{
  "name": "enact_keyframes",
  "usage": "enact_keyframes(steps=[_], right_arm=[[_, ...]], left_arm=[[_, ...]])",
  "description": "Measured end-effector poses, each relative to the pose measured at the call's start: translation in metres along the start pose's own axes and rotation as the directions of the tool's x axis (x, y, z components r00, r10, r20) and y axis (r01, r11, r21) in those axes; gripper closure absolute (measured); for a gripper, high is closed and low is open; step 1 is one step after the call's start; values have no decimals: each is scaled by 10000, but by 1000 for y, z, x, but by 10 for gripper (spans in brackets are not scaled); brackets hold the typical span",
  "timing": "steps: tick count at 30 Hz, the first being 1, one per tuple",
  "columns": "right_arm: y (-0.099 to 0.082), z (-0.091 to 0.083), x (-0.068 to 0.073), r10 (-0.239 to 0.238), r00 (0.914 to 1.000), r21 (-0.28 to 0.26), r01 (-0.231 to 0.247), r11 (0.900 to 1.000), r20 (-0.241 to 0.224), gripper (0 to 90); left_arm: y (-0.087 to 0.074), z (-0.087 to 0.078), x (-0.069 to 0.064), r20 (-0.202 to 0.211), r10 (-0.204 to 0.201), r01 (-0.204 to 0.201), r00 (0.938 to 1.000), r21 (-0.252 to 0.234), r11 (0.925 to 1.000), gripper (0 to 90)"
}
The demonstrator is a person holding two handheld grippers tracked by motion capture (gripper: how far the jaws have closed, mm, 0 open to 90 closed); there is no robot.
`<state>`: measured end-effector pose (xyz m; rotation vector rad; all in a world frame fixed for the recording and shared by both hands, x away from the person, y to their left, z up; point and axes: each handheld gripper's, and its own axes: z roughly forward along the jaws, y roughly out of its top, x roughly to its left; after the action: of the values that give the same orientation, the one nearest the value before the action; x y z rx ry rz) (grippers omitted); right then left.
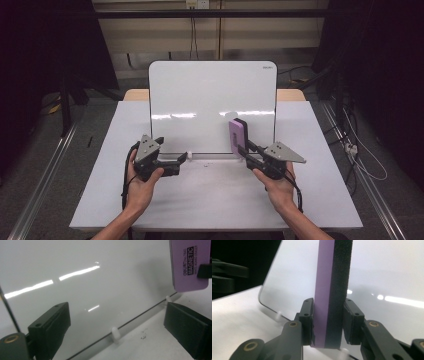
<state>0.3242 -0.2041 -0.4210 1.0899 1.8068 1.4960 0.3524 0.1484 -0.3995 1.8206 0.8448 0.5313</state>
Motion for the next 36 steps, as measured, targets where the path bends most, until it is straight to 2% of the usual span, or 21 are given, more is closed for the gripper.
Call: enact_keyframes(steps=[2,7,12,14,15,18,20,21,23,28,31,34,36], right_arm=[[2,-2,-4,-218,9996,166,215,9996,163,649],[6,-7,-15,-606,9961,362,584,9976,635,650],[9,-12,-20,-1167,9865,767,1083,9911,1152,651],[8,-15,-24,-1215,9829,798,1112,9906,1386,651],[8,-16,-25,-1318,9797,856,1199,9891,1512,651],[8,-19,-29,-1708,9667,1107,1517,9822,1908,652],[7,-21,-31,-1980,9579,1392,1714,9753,2078,652],[6,-21,-31,-2014,9564,1439,1733,9743,2113,652],[4,-21,-32,-2253,9469,1736,1879,9667,2294,652],[-1,-13,-35,-3003,9175,2532,2352,9384,2608,651],[-2,-7,-35,-3182,9109,2698,2473,9306,2627,651],[0,-1,-31,-3604,8952,2935,2819,9135,2620,651],[0,2,-28,-3784,8875,2962,2990,9071,2630,650]], left_arm=[[-3,-6,2,-238,129,-129,9996,21,9999,59],[-14,-17,9,-448,16,-13,9990,82,10000,56],[-28,-22,14,-548,-188,201,9983,223,9995,53],[-33,-22,16,-662,-280,295,9974,227,9993,53],[-34,-22,17,-715,-225,244,9972,265,9993,52],[-38,-23,18,-849,-386,407,9956,231,9989,50],[-38,-25,18,-889,-267,295,9957,301,9991,51],[-38,-26,17,-950,-181,207,9953,269,9994,51],[-39,-27,16,-927,-230,250,9954,198,9995,51],[-42,-26,15,-906,-122,149,9958,293,9995,50],[-43,-25,15,-926,-192,215,9955,242,9995,50],[-43,-26,16,-956,-158,185,9953,278,9994,50],[-43,-26,17,-980,-170,195,9950,249,9995,50]])
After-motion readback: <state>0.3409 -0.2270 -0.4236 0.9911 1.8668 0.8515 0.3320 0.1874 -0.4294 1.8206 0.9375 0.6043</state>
